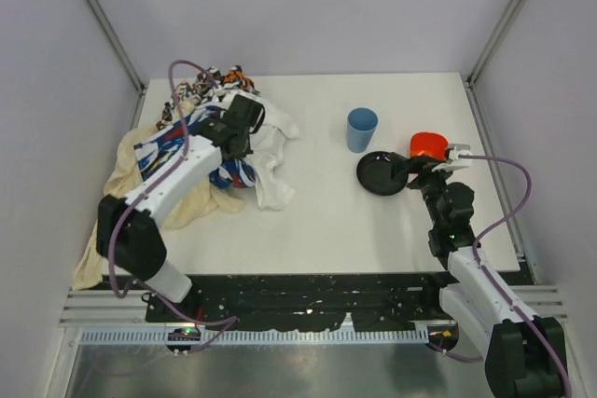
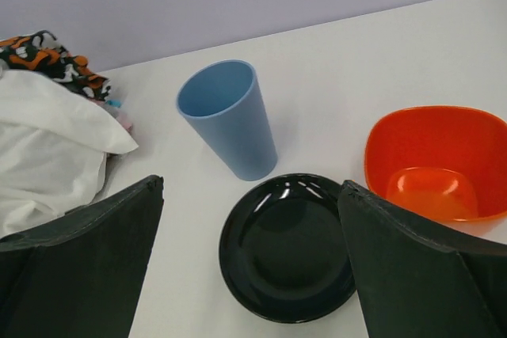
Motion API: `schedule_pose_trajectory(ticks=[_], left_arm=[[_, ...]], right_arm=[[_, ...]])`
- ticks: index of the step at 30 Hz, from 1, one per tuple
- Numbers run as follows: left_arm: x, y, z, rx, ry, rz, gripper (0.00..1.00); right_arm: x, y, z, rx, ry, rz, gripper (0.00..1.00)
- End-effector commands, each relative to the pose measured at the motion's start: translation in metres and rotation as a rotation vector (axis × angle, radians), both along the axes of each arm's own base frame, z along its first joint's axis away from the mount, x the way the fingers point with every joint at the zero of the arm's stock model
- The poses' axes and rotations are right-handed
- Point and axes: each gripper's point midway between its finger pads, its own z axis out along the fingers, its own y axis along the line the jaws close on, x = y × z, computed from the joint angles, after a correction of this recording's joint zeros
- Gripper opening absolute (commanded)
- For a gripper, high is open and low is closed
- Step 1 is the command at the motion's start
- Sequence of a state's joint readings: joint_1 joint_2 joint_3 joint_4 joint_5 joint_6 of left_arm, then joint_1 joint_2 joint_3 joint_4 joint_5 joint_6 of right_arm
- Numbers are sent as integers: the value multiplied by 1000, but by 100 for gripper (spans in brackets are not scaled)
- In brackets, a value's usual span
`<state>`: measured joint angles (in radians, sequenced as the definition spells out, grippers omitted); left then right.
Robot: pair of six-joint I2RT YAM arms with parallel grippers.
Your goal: Pick out a specific cloth from the pile
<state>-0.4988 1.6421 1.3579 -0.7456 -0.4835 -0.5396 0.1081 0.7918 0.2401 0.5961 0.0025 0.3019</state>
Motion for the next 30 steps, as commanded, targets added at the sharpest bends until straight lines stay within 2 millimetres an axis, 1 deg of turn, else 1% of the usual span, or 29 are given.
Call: schedule_pose_trajectory(ticks=[1,3,4,5,6,7,8,9,10,11,12,13,14,15,16,17,18,19,20,21,22,23,24,25,26,27,28,29,30], left_arm=[[-2,76,148,89,-328,126,0],[-3,94,165,56,-353,151,0],[-5,104,171,59,-366,168,0],[-4,110,176,64,-376,179,0],[-4,116,177,66,-379,188,0],[-4,122,178,59,-383,201,0],[-1,124,178,49,-384,202,0],[2,126,176,32,-384,205,0],[6,129,174,17,-378,209,0],[10,131,169,-2,-364,217,0],[14,134,163,3,-344,232,0],[16,138,161,5,-334,246,0],[19,144,158,11,-325,265,0],[24,150,153,21,-311,283,0],[26,158,150,28,-297,316,0],[26,167,149,40,-281,351,0],[26,174,150,44,-272,376,0],[28,181,153,48,-271,398,0],[29,187,157,54,-280,415,0],[31,192,164,58,-297,434,0],[31,201,169,63,-309,462,0],[31,208,174,65,-322,486,0],[32,210,178,61,-333,497,0],[30,228,184,69,-347,546,0],[30,236,190,73,-360,571,0],[29,242,194,81,-369,591,0],[29,249,199,90,-379,608,0],[28,255,201,103,-379,622,0],[28,259,205,108,-387,636,0]], right_arm=[[-6,50,44,-19,-124,284,95],[-9,77,46,-26,-125,427,95],[-7,91,40,-17,-96,476,95],[-10,109,47,-13,-101,542,95],[-8,121,38,-15,-64,577,95],[-15,148,46,-57,-94,676,95],[-16,163,27,-67,-20,736,95],[-19,187,43,-69,-37,796,95],[-14,200,21,-73,57,816,95],[-13,225,21,-84,75,870,95],[-7,233,22,-88,81,863,95],[-2,254,19,-84,99,884,95],[7,258,17,-82,108,851,95],[14,274,10,-64,143,853,95],[20,279,9,-54,153,836,95],[27,290,2,-26,194,830,95],[35,293,-5,-4,225,793,95],[40,301,-15,-4,260,782,95],[51,299,-22,19,293,709,95],[55,305,-33,13,340,692,95],[68,305,-29,48,353,623,95],[69,304,-52,42,427,582,95],[75,306,-49,64,431,554,96],[77,306,-65,59,473,533,99],[79,311,-64,64,476,535,100],[78,313,-74,52,502,535,100],[85,314,-72,38,489,496,100],[85,313,-88,8,528,469,100],[88,319,-83,3,519,464,100]])
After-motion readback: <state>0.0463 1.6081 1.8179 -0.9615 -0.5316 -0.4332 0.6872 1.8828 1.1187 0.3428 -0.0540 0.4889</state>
